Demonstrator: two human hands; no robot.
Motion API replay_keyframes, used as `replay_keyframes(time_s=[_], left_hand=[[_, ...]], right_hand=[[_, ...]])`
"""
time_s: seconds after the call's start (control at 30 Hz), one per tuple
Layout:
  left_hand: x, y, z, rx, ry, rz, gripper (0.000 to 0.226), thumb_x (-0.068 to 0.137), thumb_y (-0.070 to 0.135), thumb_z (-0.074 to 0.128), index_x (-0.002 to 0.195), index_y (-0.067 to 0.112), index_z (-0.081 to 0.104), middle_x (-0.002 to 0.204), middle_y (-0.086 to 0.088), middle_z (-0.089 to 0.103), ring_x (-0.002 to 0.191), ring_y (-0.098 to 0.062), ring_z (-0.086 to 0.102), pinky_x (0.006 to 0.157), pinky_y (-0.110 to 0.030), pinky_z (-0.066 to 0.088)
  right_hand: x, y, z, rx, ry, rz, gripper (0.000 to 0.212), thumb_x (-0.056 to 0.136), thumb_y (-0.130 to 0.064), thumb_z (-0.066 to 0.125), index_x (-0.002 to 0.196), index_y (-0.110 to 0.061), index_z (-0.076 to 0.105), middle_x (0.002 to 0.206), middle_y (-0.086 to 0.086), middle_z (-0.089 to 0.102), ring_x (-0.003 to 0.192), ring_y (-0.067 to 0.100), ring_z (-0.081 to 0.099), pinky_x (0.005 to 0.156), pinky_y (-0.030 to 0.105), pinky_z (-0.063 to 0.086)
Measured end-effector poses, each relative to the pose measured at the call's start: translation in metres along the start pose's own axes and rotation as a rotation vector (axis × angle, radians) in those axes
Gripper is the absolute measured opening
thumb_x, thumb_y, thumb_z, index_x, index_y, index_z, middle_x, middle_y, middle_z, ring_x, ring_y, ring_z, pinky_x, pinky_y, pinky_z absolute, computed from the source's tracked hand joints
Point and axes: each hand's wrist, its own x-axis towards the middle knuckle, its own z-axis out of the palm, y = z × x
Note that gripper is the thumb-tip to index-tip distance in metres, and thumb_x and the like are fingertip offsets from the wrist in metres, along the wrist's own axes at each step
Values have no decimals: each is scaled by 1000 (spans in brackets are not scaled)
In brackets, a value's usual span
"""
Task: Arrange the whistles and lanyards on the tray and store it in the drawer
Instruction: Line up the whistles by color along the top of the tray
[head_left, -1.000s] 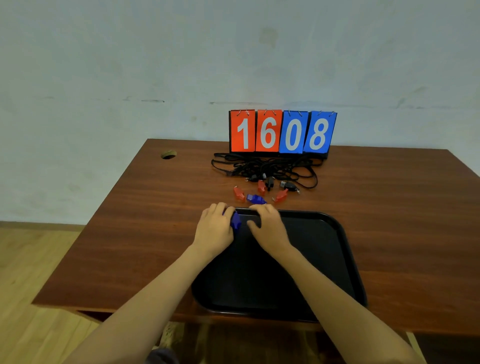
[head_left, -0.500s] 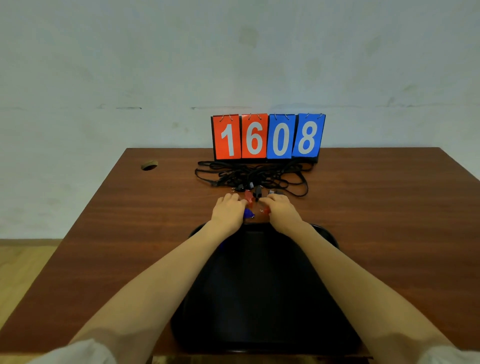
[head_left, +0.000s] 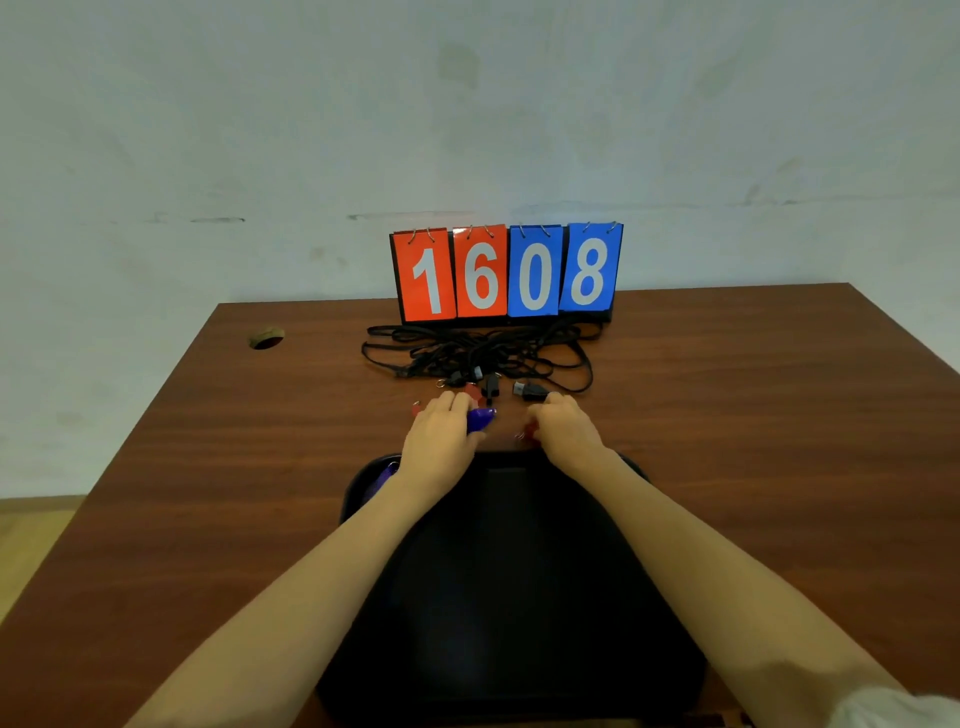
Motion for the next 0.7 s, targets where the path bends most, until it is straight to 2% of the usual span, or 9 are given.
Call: replay_keyframes(time_s=[0.07, 0.13, 0.23, 0.37, 0.43, 0.53, 0.63, 0.7], left_hand=[[-17, 5, -6, -110, 43, -24, 32, 89, 28, 61, 114, 13, 50, 112, -3, 57, 102, -21, 54, 83, -28, 39], [-34, 8, -9, -163, 84, -41, 35, 89, 32, 60, 116, 12, 49, 108, -2, 60, 99, -21, 56, 82, -30, 39], [-59, 10, -8, -38, 110, -58, 31, 92, 40, 52, 108, 14, 51, 95, -1, 62, 91, -21, 57, 79, -31, 39], [-77, 9, -2, 194, 36, -113, 36, 94, 48, 42, 104, 15, 53, 99, 0, 63, 96, -20, 55, 85, -31, 38], [-83, 9, 3, 279, 27, -114, 39, 90, 49, 48, 102, 14, 59, 101, -1, 62, 100, -21, 55, 90, -34, 40], [-88, 11, 9, 351, 98, -90, 43, 81, 51, 59, 95, 11, 67, 97, -4, 62, 97, -25, 56, 85, -37, 44], [-88, 13, 13, 332, 26, -117, 54, 87, 58, 46, 110, 12, 60, 116, -5, 54, 113, -25, 45, 96, -37, 33], [-90, 11, 13, 303, 38, -118, 60, 85, 64, 43, 115, 14, 56, 119, -4, 52, 114, -24, 44, 97, -35, 32]], right_hand=[[-6, 0, -5, 14, 63, -14, 23, 93, -14, 51, 114, -11, 59, 116, 10, 49, 112, 28, 46, 86, 38, 44], [-15, -3, -15, 78, 204, -29, 27, 95, -20, 49, 120, -14, 58, 115, 9, 50, 107, 26, 48, 86, 36, 43], [-36, -13, -33, 256, 336, 2, 29, 97, -26, 47, 123, -17, 55, 117, 5, 49, 101, 21, 53, 83, 33, 48], [-65, -23, -32, 370, 344, 7, 30, 96, -26, 49, 123, -14, 54, 120, 3, 49, 97, 19, 58, 80, 29, 48], [-76, -25, -22, 398, 342, 14, 28, 95, -25, 52, 120, -12, 56, 116, 4, 54, 97, 21, 58, 80, 29, 46], [-92, -30, -9, 430, 385, -9, 25, 93, -22, 56, 114, -11, 59, 107, 5, 59, 93, 19, 61, 80, 28, 50], [-105, -34, -3, 466, 399, -17, 23, 91, -21, 59, 111, -12, 56, 99, 1, 60, 87, 16, 61, 76, 32, 54], [-110, -36, -3, 509, 366, 3, 17, 91, -20, 59, 105, -15, 51, 89, -5, 56, 78, 14, 60, 71, 34, 55]])
